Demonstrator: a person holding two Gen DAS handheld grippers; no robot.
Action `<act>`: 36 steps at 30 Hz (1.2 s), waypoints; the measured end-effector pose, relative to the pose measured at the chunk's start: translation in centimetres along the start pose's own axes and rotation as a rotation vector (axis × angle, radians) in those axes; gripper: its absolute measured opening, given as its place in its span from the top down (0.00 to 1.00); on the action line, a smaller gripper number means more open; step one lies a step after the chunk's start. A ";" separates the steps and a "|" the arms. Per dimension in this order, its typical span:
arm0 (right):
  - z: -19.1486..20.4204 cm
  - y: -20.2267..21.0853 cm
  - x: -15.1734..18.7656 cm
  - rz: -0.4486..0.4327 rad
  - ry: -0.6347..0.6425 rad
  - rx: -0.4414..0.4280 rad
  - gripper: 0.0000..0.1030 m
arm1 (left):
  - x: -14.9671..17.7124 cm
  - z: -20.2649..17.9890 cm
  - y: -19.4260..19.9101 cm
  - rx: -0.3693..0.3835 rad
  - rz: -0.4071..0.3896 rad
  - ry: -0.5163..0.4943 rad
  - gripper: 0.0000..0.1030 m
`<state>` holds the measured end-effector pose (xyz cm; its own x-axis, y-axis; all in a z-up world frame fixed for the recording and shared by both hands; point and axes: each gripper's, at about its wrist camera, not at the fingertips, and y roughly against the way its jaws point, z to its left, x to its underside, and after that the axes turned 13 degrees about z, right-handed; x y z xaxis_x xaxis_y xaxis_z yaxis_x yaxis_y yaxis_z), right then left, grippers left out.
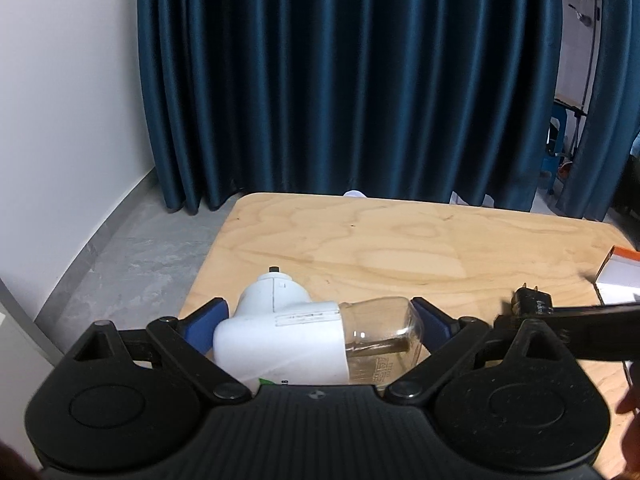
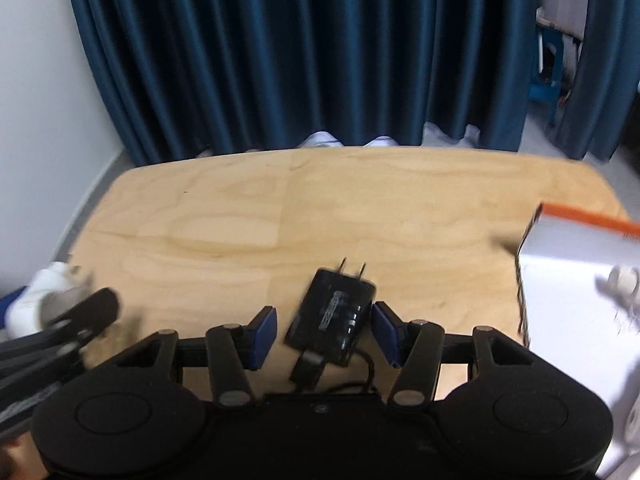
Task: Organize rigid objects
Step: 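Grasp the black plug adapter with the right gripper, then carry the diffuser and black plug over the white box with both grippers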
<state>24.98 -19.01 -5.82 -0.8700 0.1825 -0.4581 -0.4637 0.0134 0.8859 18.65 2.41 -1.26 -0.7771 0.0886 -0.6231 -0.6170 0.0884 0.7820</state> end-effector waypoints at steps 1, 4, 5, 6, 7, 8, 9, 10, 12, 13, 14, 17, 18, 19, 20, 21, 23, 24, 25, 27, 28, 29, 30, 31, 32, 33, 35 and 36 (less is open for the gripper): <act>0.2 0.0 0.0 -0.002 0.003 0.021 0.50 | 0.0 0.0 0.1 0.006 -0.001 0.003 0.04; 0.7 0.3 0.3 -0.011 0.047 0.046 0.55 | -0.4 -0.6 0.1 0.016 -0.005 -0.004 0.04; 0.9 0.5 0.5 -0.014 0.065 0.060 0.55 | -0.4 -0.7 0.1 0.019 -0.002 -0.003 0.04; 0.9 0.8 0.7 -0.018 0.074 0.060 0.56 | -0.4 -0.8 0.3 0.024 -0.003 0.000 0.04; 0.9 1.1 1.0 -0.020 0.076 0.055 0.56 | -0.4 -1.0 0.6 0.028 -0.006 0.000 0.04; 0.7 1.8 1.2 -0.025 0.076 0.053 0.57 | -0.4 -1.2 0.9 0.029 -0.009 -0.002 0.04; 0.6 2.4 1.5 -0.035 0.080 0.054 0.57 | -0.3 -1.4 1.5 0.026 -0.015 -0.006 0.04; 0.5 3.0 1.7 -0.045 0.083 0.050 0.57 | -0.2 -1.7 2.0 0.029 -0.022 -0.009 0.04; -0.3 4.8 2.4 -0.066 0.074 0.035 0.57 | -0.1 -2.3 3.3 0.045 -0.029 -0.012 0.04; -0.8 5.9 2.8 -0.078 0.066 0.029 0.57 | 0.0 -2.7 4.0 0.051 -0.034 -0.016 0.04; -1.1 6.8 3.1 -0.090 0.063 0.028 0.57 | 0.2 -3.2 4.9 0.054 -0.039 -0.025 0.04; -2.4 10.4 4.7 -0.138 0.066 0.040 0.57 | 0.7 -4.9 7.4 0.072 -0.056 -0.055 0.04; -3.0 11.6 5.3 -0.152 0.068 0.045 0.57 | 0.9 -5.6 8.5 0.079 -0.063 -0.065 0.04; -3.7 12.7 5.8 -0.161 0.060 0.041 0.57 | 1.2 -6.3 9.5 0.088 -0.067 -0.073 0.04; -4.4 13.9 6.3 -0.167 0.044 0.037 0.57 | 1.4 -7.0 10.5 0.103 -0.074 -0.076 0.04; -5.2 15.0 6.8 -0.177 0.031 0.037 0.57 | 1.7 -7.6 11.2 0.123 -0.076 -0.077 0.04; -6.9 17.1 8.0 -0.203 0.013 0.047 0.57 | 2.3 -8.9 12.7 0.156 -0.084 -0.093 0.04; -7.8 18.2 8.6 -0.209 0.004 0.050 0.57 | 2.6 -9.8 13.6 0.160 -0.089 -0.110 0.04; -8.6 19.1 9.2 -0.215 -0.005 0.056 0.57 | 3.0 -10.6 14.3 0.168 -0.093 -0.123 0.04; -10.1 20.6 10.3 -0.228 -0.019 0.071 0.57 | 3.6 -11.9 15.5 0.198 -0.095 -0.139 0.04; -11.0 21.3 10.9 -0.233 -0.029 0.079 0.57 | 4.0 -12.7 16.0 0.207 -0.097 -0.151 0.04; -11.7 21.9 11.5 -0.238 -0.037 0.085 0.57 | 4.4 -13.3 16.3 0.212 -0.100 -0.164 0.04; -12.4 22.4 12.0 -0.242 -0.046 0.088 0.57 | 4.8 -13.9 16.7 0.218 -0.102 -0.179 0.04; -13.1 22.9 12.5 -0.244 -0.053 0.089 0.57 | 5.2 -14.5 17.0 0.227 -0.102 -0.188 0.04; -13.8 23.3 13.0 -0.249 -0.061 0.094 0.57 | 5.5 -15.0 17.2 0.233 -0.101 -0.195 0.04; -14.4 23.8 13.4 -0.253 -0.068 0.098 0.57 | 5.8 -15.5 17.4 0.238 -0.100 -0.201 0.04; -15.6 24.5 14.1 -0.259 -0.083 0.101 0.57 | 6.3 -16.2 17.6 0.251 -0.098 -0.213 0.04; -16.1 24.7 14.4 -0.263 -0.088 0.102 0.57 | 6.5 -16.6 17.6 0.254 -0.096 -0.221 0.04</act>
<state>-1.71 -31.86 8.33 -0.7019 0.2443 -0.6690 -0.6484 0.1695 0.7422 0.61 -11.92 8.70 -0.6542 0.2778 -0.7034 -0.6137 0.3485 0.7085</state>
